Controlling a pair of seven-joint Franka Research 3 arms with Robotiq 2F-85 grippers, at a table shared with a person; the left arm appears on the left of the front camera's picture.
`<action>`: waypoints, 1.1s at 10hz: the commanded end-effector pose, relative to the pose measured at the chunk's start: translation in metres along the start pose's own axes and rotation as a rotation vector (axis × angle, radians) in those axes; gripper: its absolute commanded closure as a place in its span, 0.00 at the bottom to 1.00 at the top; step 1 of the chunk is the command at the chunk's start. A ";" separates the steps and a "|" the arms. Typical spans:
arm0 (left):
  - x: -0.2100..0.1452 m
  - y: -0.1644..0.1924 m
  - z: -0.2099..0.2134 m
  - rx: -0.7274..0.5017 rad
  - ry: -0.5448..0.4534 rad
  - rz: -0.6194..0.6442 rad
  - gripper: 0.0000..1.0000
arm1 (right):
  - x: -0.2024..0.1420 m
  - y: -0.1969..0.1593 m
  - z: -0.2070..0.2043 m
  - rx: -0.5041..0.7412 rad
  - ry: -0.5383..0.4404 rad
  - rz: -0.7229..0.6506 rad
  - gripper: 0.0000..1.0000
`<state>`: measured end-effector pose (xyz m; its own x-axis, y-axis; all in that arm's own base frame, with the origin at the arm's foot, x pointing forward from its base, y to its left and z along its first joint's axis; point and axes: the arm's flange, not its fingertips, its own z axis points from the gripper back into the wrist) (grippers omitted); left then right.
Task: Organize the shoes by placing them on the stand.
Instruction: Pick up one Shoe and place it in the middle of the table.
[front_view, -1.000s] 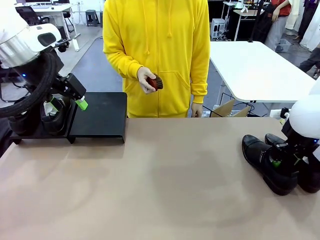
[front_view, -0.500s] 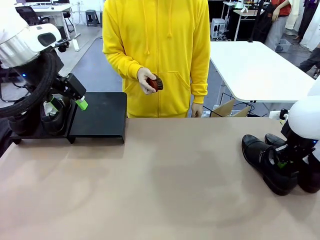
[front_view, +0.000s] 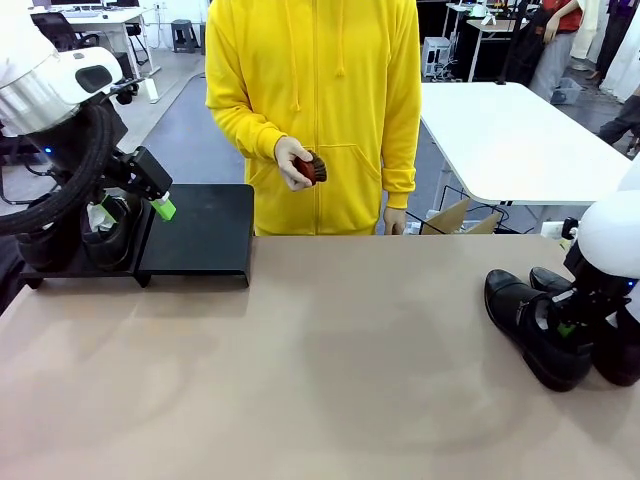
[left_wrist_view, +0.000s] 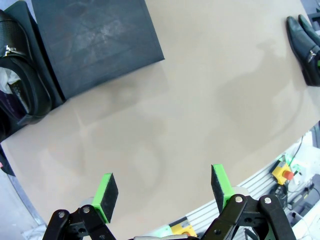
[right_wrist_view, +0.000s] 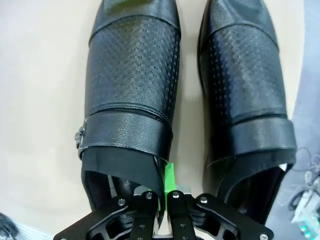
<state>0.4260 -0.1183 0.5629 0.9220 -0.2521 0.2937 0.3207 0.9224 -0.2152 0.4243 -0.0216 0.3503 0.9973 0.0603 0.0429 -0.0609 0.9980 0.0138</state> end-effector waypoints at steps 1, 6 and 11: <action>-0.002 0.000 0.001 -0.014 -0.011 0.003 0.04 | -0.020 0.035 0.054 0.040 -0.056 -0.154 1.00; -0.002 0.000 0.001 -0.014 -0.011 0.003 0.04 | -0.080 0.168 0.138 0.334 -0.286 -0.050 1.00; -0.002 0.000 0.001 -0.014 -0.011 0.003 0.04 | -0.054 0.283 0.065 0.246 -0.125 0.000 1.00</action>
<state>0.4257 -0.1189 0.5629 0.9218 -0.2530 0.2939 0.3215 0.9223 -0.2144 0.3281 0.2419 0.4130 0.9836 0.0705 0.1660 -0.1141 0.9561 0.2698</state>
